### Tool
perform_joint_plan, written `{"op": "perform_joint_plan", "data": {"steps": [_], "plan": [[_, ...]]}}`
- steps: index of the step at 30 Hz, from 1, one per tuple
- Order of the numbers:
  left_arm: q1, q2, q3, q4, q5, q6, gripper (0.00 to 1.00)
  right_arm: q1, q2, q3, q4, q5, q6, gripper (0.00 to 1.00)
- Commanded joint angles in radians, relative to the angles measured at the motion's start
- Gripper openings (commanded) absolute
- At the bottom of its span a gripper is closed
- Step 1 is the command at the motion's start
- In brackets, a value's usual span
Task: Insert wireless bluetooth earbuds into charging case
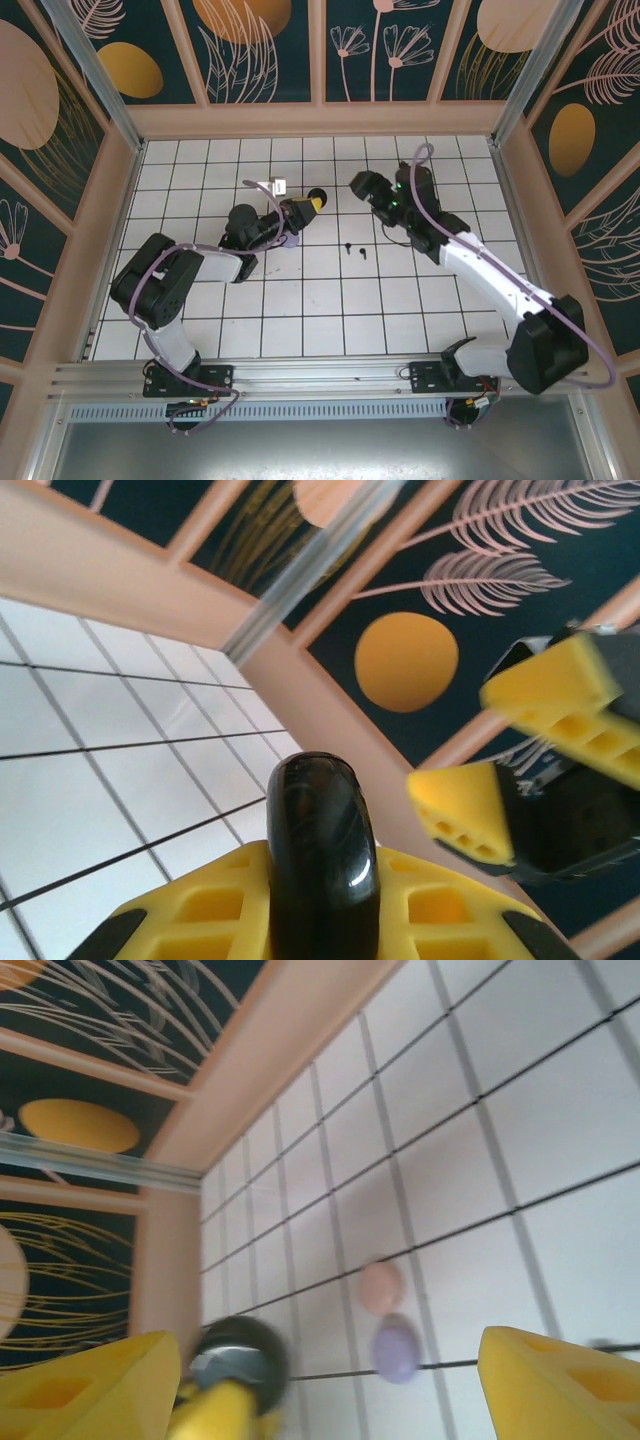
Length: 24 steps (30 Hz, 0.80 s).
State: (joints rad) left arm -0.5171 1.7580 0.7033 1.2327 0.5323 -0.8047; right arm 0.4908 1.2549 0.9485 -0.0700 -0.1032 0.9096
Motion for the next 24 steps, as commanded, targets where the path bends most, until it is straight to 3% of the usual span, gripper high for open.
{"op": "perform_joint_plan", "data": {"steps": [1, 11, 17, 24], "plan": [[0.003, -0.038, 0.056, -0.086, 0.165, 0.068, 0.0, -0.035, -0.102, -0.082, 0.023, -0.028, -0.182, 0.78], [0.003, -0.075, 0.122, -0.193, 0.41, 0.068, 0.0, -0.068, -0.212, -0.166, 0.046, -0.307, -0.532, 0.78], [0.003, -0.076, 0.15, -0.221, 0.473, 0.058, 0.0, -0.066, -0.158, -0.154, 0.093, -0.442, -0.571, 0.75], [0.003, -0.08, 0.176, -0.267, 0.489, 0.08, 0.0, -0.057, -0.11, -0.116, 0.128, -0.484, -0.566, 0.73]]}}
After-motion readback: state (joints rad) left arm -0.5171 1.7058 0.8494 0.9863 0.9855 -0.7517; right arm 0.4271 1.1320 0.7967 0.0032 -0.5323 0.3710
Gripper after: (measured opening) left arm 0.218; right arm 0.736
